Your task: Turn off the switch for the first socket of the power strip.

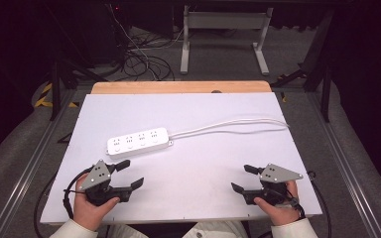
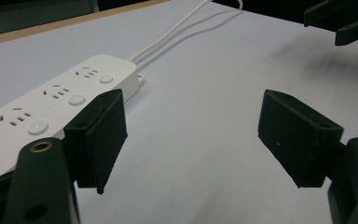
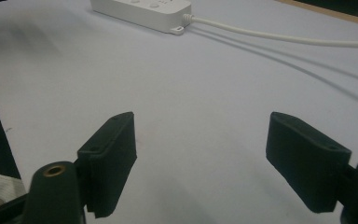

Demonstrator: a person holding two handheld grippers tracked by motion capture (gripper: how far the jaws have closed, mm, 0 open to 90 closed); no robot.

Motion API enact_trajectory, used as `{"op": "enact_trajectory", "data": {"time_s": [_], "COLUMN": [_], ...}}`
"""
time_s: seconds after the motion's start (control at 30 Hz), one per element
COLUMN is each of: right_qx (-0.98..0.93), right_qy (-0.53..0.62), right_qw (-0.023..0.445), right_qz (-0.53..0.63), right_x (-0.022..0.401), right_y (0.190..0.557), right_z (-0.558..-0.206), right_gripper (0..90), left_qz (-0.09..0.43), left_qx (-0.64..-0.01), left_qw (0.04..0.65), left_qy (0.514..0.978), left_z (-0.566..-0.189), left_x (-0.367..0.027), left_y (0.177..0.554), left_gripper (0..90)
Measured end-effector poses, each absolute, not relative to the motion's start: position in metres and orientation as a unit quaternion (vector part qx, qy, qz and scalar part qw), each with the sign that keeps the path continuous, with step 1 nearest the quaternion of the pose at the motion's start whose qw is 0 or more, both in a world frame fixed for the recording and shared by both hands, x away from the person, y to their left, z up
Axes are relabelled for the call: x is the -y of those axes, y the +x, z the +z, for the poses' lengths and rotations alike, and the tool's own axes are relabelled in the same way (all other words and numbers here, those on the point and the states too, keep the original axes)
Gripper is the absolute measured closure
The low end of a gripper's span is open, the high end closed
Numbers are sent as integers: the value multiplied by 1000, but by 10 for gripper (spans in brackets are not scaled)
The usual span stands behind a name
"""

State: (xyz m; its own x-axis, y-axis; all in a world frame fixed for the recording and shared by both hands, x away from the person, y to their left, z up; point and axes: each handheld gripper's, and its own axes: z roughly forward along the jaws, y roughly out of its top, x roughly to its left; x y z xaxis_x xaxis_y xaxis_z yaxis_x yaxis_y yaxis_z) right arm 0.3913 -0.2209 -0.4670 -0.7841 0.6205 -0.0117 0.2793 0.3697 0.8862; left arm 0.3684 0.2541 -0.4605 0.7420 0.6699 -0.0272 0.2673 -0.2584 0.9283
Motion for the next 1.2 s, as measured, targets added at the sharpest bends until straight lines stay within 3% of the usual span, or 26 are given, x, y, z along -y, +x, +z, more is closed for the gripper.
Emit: {"op": "enact_trajectory", "data": {"time_s": [0.5, 1.2], "right_qx": [-810, -812], "right_qy": [271, 268], "right_qw": [176, 176], "right_qz": [490, 487], "right_x": [221, 219], "right_y": [391, 390], "right_z": [-466, -466], "right_gripper": [305, 318], "left_qz": [209, 180], "left_qx": [-303, -307], "left_qw": [513, 503], "left_qy": [775, 787], "left_z": [-454, -433], "left_x": [-253, -245], "left_y": [367, 374], "left_gripper": [258, 359]}}
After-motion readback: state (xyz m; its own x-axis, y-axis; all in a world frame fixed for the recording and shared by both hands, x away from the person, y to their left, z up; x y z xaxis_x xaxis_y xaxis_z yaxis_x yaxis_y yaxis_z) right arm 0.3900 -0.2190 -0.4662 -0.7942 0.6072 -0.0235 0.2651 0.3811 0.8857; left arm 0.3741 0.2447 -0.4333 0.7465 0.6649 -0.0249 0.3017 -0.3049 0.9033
